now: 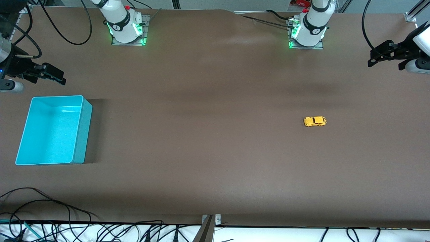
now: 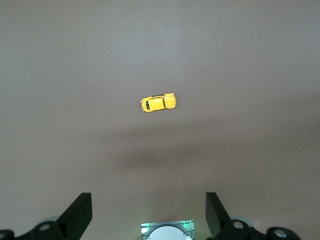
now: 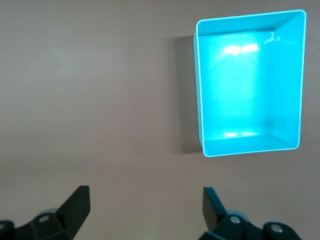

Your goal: Wind up and store yellow beetle car

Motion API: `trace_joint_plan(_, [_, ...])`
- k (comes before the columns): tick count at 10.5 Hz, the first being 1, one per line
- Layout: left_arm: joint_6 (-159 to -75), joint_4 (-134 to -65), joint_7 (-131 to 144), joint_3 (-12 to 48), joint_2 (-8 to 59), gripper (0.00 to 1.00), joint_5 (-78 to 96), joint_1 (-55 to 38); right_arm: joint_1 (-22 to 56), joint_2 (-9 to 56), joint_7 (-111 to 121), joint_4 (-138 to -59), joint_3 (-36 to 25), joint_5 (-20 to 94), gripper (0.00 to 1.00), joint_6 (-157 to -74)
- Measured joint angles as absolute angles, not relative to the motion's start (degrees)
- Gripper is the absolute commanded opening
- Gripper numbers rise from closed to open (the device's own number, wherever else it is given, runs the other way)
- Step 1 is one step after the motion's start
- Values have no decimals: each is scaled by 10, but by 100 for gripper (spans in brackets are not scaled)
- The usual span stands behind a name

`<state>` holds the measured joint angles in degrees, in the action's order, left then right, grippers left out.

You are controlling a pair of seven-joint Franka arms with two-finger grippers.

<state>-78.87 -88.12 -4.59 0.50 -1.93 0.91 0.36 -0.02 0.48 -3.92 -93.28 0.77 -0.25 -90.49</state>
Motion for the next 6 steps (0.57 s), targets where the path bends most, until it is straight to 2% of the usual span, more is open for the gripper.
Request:
trace_joint_plan(4, [-791,-882,-46,5,-14,100,9,4,0,5,-39,-933,8,-3,100,-905])
trace_joint_plan(6, [-849,-911,-46,8,-12,100,9,4,0,5,-39,-933,8,-3,100,-905])
